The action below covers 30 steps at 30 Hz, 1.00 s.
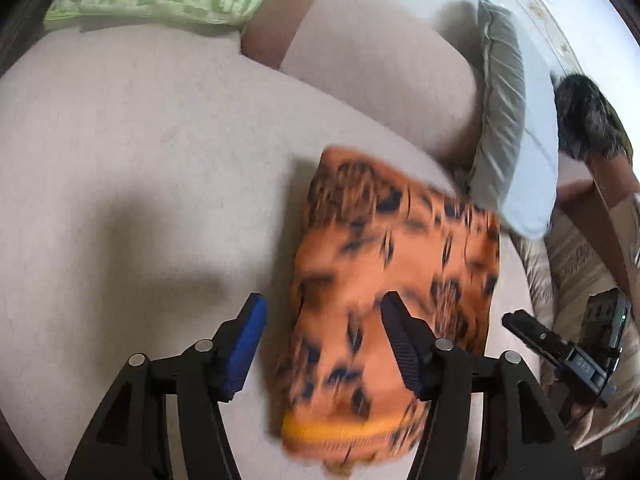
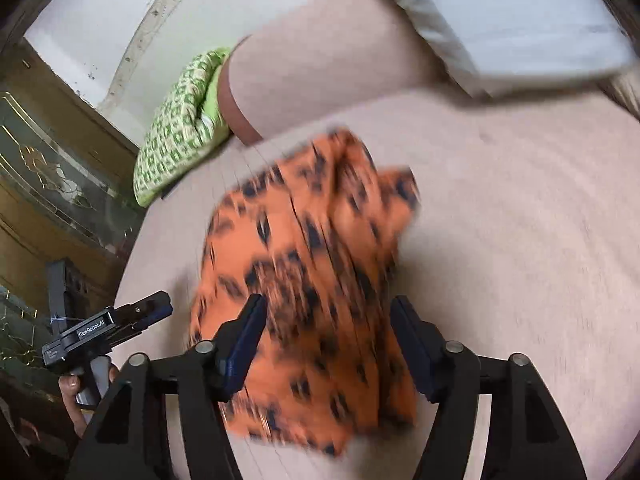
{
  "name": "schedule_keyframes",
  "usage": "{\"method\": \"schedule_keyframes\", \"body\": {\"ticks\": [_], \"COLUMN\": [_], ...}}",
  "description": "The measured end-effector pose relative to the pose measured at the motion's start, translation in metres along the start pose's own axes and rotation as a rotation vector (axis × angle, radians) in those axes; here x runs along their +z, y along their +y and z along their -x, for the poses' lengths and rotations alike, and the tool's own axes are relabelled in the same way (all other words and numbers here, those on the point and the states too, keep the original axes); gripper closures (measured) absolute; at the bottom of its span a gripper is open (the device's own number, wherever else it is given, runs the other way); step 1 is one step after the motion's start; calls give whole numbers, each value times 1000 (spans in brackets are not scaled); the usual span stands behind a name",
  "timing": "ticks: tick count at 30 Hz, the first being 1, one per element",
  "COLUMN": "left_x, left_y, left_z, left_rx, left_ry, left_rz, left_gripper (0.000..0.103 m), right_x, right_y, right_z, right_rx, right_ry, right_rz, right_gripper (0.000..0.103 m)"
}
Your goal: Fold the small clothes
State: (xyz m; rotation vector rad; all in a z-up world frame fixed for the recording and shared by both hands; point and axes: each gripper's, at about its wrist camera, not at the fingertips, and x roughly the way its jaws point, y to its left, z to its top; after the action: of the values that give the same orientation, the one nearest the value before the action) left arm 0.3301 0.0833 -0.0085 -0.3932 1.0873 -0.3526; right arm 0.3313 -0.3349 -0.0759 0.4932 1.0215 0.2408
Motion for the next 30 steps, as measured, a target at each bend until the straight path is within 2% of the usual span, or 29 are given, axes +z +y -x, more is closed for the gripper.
{"method": "schedule_keyframes", "body": {"ticks": [4, 6, 7, 8, 9, 13, 16, 18, 19, 20, 21, 25, 28, 30], "left_x": [44, 53, 55, 56, 55, 55, 53, 48, 45, 39, 34, 0, -36, -56], "left_y": [0, 7, 11, 19, 23, 27, 22, 12, 5, -1, -4, -3, 1, 6], "left_z": [-49, -67, -74, -81, -87, -99, -99, -92, -83, -71, -65, -45, -36, -31], "left_rx": [-24, -74, -89, -114, -145, -124, -87, -47, -19, 22, 49, 90, 91, 72], "left_ry": [30, 40, 43, 44, 49, 61, 34, 18, 5, 0, 14, 76, 102, 89], "left_rz": [-19, 3, 13, 33, 51, 33, 17, -6, -30, -56, -73, -28, 2, 22], "left_gripper": [45, 44, 44, 49, 54, 57, 55, 55, 55, 53, 52, 51, 51, 51], "right_x": [52, 72, 75, 77, 75, 64, 61, 58, 56, 52, 45, 6, -22, -40], "right_y": [-3, -12, -14, -19, -26, -47, -54, -44, -40, -38, -35, -29, -28, -29], "right_z": [-43, -66, -76, -85, -92, -99, -106, -91, -82, -71, -60, -29, -25, -25], "right_rx": [-9, -39, -60, -53, -34, 8, 34, 31, 27, 27, 31, 34, -14, -27], "right_ry": [14, 26, 41, 69, 84, 82, 87, 66, 55, 51, 52, 73, 117, 137], "right_rz": [-12, -35, -37, -44, -59, -106, -157, -131, -120, -114, -120, -142, -163, -170], "right_gripper": [37, 48, 68, 84, 84, 91, 90, 80, 70, 53, 47, 44, 45, 54]}}
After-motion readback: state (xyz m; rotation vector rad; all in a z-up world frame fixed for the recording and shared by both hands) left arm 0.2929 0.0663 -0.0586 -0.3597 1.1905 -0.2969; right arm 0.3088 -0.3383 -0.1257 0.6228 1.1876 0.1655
